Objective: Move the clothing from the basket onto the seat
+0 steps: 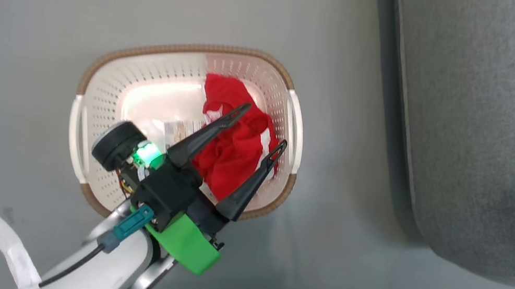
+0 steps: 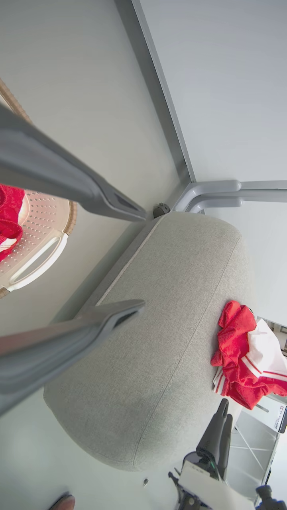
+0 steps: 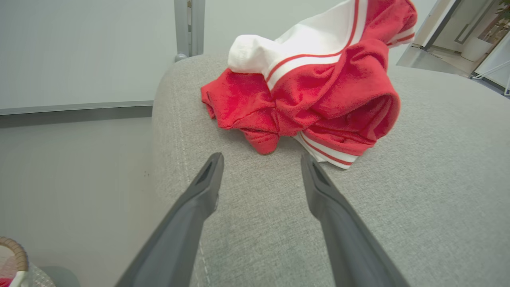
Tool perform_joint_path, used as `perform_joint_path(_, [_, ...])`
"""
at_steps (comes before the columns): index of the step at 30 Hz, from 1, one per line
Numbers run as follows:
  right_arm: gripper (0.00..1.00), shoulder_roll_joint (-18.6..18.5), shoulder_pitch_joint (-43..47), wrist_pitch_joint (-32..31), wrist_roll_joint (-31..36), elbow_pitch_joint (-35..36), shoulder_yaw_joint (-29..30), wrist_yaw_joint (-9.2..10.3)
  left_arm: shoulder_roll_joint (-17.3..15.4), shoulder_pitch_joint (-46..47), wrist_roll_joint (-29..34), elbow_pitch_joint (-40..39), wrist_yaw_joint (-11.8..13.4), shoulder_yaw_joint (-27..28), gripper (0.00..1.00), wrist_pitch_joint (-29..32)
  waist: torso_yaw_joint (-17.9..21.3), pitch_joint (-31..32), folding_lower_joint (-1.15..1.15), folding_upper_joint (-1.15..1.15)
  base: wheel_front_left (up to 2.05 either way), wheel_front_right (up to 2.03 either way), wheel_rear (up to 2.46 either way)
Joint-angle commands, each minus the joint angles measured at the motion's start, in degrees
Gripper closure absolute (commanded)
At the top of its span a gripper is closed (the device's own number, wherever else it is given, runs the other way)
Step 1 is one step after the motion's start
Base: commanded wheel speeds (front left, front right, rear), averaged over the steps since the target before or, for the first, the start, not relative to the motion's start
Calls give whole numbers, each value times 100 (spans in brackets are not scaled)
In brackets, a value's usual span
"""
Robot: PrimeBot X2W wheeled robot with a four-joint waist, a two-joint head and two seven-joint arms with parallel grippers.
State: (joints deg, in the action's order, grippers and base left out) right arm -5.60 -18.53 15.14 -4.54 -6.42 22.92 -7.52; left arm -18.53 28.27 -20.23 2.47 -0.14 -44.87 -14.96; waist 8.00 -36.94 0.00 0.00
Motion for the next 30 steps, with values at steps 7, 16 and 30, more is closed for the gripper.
perform_joint_path(7, [0, 58, 849, 1, -166, 7, -1101, 6, 683, -1208, 36, 112, 71, 1080, 0, -18, -790, 2035, 0, 0, 0, 0, 0])
perform_joint_path(16, [0, 133, 1546, 1, -335, -205, -2137, 6, 1241, -2562, 404, 286, 47, 2497, 0, -20, -1292, 3401, 0, 0, 0, 0, 0])
perform_joint_path(30, [0, 234, 2250, 1, -411, 348, -2602, 6, 1541, -3893, 996, -482, -203, 3966, 0, -20, -1348, 4122, 0, 0, 0, 0, 0])
